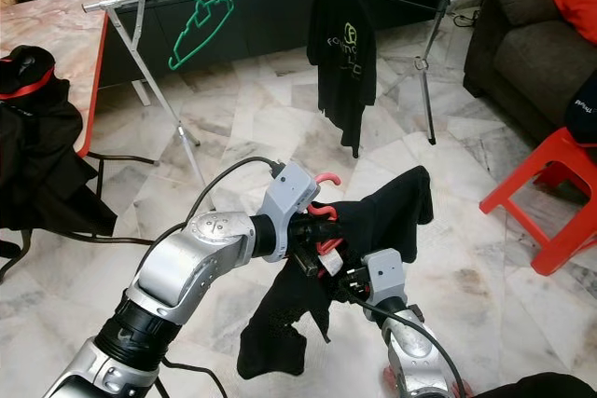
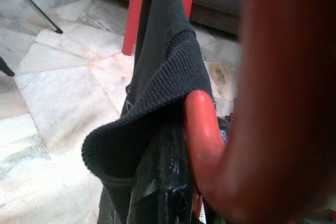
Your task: Hang hanger
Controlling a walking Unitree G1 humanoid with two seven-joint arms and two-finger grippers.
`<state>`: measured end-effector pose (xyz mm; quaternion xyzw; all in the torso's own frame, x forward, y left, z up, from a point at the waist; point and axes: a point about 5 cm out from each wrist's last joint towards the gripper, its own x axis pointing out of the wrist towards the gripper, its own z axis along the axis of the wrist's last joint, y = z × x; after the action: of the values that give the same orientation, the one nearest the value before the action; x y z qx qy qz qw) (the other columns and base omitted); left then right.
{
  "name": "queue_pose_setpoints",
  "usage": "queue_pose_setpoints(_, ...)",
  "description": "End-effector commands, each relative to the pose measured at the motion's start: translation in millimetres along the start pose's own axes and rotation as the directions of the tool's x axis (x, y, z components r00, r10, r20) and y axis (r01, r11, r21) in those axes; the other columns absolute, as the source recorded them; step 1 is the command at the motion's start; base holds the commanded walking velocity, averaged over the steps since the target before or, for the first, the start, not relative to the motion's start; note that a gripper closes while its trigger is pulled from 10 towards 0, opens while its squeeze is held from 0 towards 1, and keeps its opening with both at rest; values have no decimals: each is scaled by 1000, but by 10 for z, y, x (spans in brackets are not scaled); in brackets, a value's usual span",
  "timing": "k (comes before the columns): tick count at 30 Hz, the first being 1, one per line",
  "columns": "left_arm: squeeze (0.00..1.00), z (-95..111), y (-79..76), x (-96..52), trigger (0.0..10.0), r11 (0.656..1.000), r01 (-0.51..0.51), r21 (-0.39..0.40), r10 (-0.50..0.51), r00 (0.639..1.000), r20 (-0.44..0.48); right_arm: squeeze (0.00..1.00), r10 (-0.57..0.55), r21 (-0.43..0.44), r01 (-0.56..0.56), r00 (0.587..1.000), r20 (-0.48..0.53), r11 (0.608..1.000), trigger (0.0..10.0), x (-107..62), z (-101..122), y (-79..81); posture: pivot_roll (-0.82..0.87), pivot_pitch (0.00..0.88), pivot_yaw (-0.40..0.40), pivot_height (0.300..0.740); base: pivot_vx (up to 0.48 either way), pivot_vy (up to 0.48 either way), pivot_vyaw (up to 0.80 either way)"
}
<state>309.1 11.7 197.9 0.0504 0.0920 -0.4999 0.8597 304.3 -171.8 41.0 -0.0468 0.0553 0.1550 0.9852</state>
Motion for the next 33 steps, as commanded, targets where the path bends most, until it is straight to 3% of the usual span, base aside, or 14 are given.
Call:
queue_pose_setpoints(1, 0, 89, -33, -24, 10000, 1000, 17, 25, -18, 999, 27, 0, 4, 17, -4, 1000, -5, 1000, 0, 11, -12, 27, 23, 179, 44, 740, 0, 0, 0)
queue_pose_setpoints(20, 0, 19, 21, -43, 10000, 1000, -13, 28, 13, 1000, -10, 0, -80, 14, 80, 996, 46, 997, 0, -66, 42, -164, 19, 182, 44, 740, 0, 0, 0)
queue_pose_setpoints(33, 0, -18, 56, -61, 10000, 999, -36, 27, 37, 999, -31, 0, -227, -5, 230, 964, 138, 973, 0, -137, 243, -512, 18, 188, 41, 740, 0, 0, 0)
